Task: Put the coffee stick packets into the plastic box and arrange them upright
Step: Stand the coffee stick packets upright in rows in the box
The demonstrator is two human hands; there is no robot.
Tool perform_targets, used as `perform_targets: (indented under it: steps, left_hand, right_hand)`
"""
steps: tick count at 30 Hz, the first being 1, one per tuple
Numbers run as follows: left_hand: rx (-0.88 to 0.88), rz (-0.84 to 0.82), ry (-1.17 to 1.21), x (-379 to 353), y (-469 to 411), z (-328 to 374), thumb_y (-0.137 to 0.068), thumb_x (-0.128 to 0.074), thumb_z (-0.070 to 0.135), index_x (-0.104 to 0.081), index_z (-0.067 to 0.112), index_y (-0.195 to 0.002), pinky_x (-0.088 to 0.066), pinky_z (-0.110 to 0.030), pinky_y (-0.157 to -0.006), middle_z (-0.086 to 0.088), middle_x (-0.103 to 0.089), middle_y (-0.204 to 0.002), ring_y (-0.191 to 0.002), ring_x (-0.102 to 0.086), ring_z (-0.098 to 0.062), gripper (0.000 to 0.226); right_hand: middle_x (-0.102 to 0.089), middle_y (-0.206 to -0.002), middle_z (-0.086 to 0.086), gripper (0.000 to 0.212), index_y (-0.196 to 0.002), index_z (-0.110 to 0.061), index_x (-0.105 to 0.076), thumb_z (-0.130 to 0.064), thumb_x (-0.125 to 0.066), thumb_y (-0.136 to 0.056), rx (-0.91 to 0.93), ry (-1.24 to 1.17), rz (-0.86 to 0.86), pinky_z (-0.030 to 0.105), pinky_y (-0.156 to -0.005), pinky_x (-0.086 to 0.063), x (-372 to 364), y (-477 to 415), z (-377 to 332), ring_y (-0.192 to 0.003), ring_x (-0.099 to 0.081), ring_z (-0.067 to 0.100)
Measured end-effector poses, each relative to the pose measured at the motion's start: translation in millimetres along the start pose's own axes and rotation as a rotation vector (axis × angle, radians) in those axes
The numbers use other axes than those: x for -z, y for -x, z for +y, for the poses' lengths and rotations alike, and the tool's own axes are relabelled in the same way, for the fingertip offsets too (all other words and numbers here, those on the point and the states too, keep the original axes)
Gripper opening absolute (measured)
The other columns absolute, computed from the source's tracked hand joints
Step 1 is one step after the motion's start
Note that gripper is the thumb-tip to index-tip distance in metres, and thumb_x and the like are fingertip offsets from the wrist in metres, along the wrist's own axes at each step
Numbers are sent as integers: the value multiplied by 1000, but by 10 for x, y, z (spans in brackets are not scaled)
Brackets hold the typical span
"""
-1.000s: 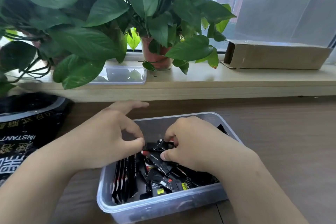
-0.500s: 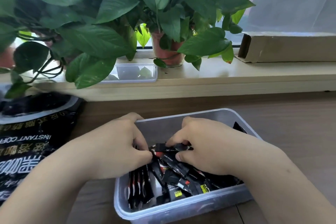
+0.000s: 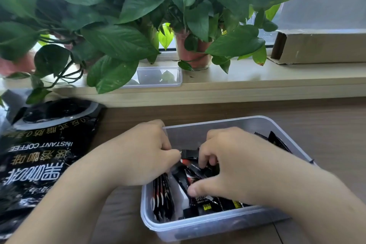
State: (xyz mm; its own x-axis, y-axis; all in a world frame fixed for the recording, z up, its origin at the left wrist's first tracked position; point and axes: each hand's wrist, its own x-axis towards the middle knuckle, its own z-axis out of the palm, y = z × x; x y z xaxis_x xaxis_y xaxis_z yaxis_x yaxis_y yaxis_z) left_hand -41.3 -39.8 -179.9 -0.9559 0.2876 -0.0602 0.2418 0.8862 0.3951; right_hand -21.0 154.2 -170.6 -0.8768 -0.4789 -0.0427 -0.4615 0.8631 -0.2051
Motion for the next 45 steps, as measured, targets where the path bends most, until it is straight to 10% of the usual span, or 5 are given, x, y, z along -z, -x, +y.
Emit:
perform_targets:
  steps: [14, 29, 34, 40, 45]
  left_hand:
    - [16, -9, -4, 12, 15, 15, -68, -43, 46, -74, 29, -60, -50, -32, -86, 11, -55, -98, -88, -59, 0, 36]
    - [-70, 73, 50, 19, -27, -15, -88, -60, 35, -77, 27, -75, -40, -17, -96, 25, -55, -117, -108, -49, 16, 23]
    - [-175, 504, 548, 28, -48, 75, -80, -63, 36, -78, 30, -81, -51, -27, -91, 19, -74, -102, -100, -67, 0, 17]
    - [-354, 325, 1009, -32, -21, 183, -79, -80, 11, -63, 14, -123, -60, -31, -78, -9, -76, -96, -89, -73, -20, 46]
    - [-321, 382, 992, -72, -52, 198, -71, -74, 14, -70, 5, -95, -55, -19, -59, -7, -72, -73, -65, -67, -12, 27]
  right_hand:
    - [-68, -74, 2, 23, -75, -11, -66, -32, -59, -78, -93, 57, 155, 37, -64, -58, 60, 18, 86, -73, -64, 23]
    - [-64, -55, -3, 7, -76, -29, -77, -33, -75, -82, -162, -914, 476, 27, -54, -50, 267, 54, 226, -46, -56, 8]
    - [-67, -59, 2, 9, -78, -23, -79, -30, -75, -82, -198, -1064, 478, 44, -65, -56, 254, 41, 230, -51, -61, 13]
    - [-67, -57, 2, 15, -73, -19, -77, -24, -73, -87, -127, -1076, 404, 17, -48, -49, 194, 7, 123, -49, -62, 11]
    - [-71, -61, 6, 13, -76, -20, -76, -27, -72, -87, -101, -984, 461, 43, -70, -62, 114, -42, 56, -55, -69, 17]
